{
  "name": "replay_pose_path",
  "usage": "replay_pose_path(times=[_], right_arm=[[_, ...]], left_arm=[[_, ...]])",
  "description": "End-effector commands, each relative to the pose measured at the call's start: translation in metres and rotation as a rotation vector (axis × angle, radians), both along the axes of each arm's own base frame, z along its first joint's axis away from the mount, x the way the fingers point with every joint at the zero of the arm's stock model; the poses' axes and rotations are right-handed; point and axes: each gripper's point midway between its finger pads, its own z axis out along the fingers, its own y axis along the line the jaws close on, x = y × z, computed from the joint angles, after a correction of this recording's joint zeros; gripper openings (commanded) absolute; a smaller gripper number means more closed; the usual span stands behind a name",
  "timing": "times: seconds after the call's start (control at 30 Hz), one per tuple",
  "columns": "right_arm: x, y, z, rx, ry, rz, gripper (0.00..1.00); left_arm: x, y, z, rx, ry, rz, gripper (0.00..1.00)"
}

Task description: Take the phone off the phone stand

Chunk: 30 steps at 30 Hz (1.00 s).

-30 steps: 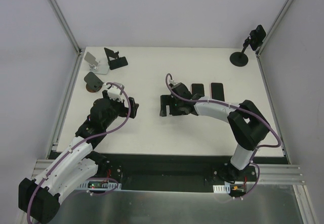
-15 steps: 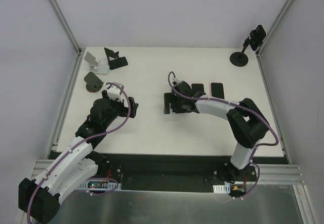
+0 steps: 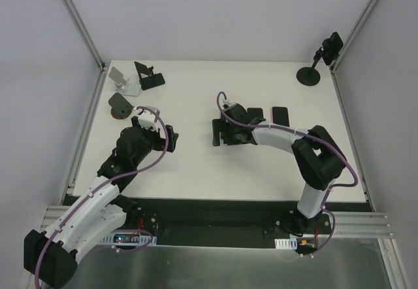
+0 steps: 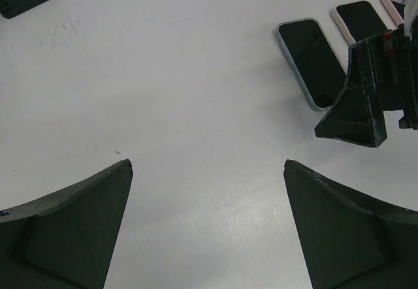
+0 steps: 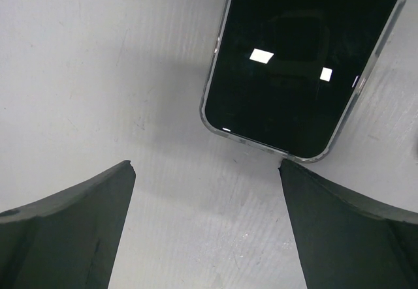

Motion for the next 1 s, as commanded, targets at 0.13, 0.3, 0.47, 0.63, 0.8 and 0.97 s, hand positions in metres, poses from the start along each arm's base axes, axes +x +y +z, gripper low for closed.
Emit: replay_pose_path(times=[0.13,0.3,0.47,0.63,0.8,0.97], right_arm=[[0.034,0.003,0.019,0.011,-0.09,-0.004,0.96],[0.032,0.003,0.042,0.041,-0.125,0.013,0.96],[0.039,-0.026,0.088,0.0,-0.204,0.029,0.96],[0.066,-0.087,0.147,-0.116,-0.293,-0.015,0.96],[0.096,-0.17,0.196,-0.274,-0.36,-0.117,0.96],[0.122,-0.237,0.242,-0.361,-0.413,-0.23,0.96]], left_arm=[[0.004,-0.001,0.021,-0.008,-0.071,-0.001,0.99],[0.004,0.001,0.021,-0.003,-0.077,0.006,0.99],[0.003,0.002,0.021,-0.001,-0.078,0.009,0.99],[0.003,0.002,0.019,0.003,-0.072,0.005,0.99],[0.002,0.002,0.018,0.008,-0.066,0.006,0.99],[0.001,0.002,0.016,0.001,-0.053,0.003,0.99]])
